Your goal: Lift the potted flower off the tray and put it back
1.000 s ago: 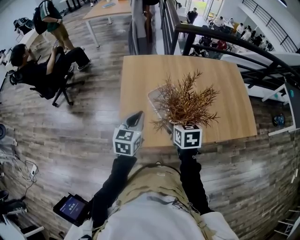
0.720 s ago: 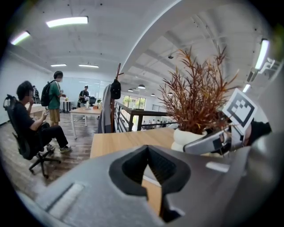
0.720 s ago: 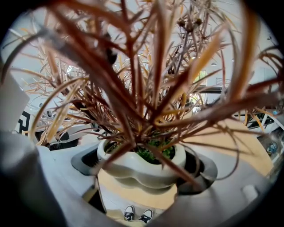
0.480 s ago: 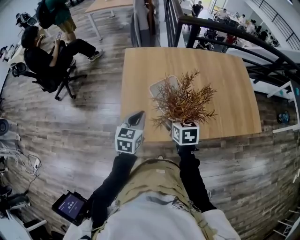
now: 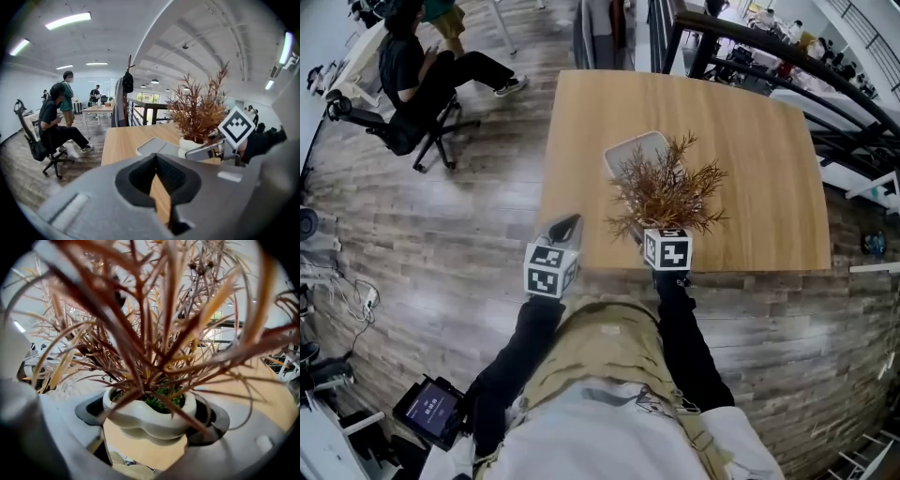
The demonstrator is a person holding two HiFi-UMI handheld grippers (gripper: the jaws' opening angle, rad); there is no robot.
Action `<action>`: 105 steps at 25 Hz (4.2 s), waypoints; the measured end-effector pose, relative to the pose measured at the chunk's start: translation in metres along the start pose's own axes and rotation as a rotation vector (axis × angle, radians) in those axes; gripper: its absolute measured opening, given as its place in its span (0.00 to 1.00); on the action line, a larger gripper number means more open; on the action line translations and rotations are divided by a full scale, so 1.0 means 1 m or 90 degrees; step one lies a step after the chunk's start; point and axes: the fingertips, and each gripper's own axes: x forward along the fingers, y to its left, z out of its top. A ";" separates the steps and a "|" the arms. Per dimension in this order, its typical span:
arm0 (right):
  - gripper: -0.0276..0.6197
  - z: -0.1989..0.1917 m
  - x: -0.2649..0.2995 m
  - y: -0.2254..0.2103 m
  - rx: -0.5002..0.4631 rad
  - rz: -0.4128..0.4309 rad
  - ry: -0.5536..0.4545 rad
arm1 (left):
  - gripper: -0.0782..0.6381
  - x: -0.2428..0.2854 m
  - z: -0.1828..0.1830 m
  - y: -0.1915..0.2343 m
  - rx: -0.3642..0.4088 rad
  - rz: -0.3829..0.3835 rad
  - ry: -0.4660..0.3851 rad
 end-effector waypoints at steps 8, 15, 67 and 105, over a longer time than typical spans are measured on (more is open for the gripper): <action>0.82 -0.012 0.041 -0.007 -0.013 0.005 0.020 | 0.11 -0.006 -0.014 0.032 -0.035 0.040 0.012; 0.82 -0.028 0.067 -0.021 -0.010 -0.006 0.043 | 0.11 -0.007 -0.021 0.035 -0.040 0.042 0.020; 0.76 -0.060 0.037 -0.030 -0.035 -0.024 0.052 | 0.11 -0.006 -0.028 -0.002 -0.042 -0.011 0.037; 0.05 0.182 -0.197 0.090 -0.119 -0.125 -0.327 | 0.11 -0.088 0.175 -0.022 0.065 -0.089 -0.223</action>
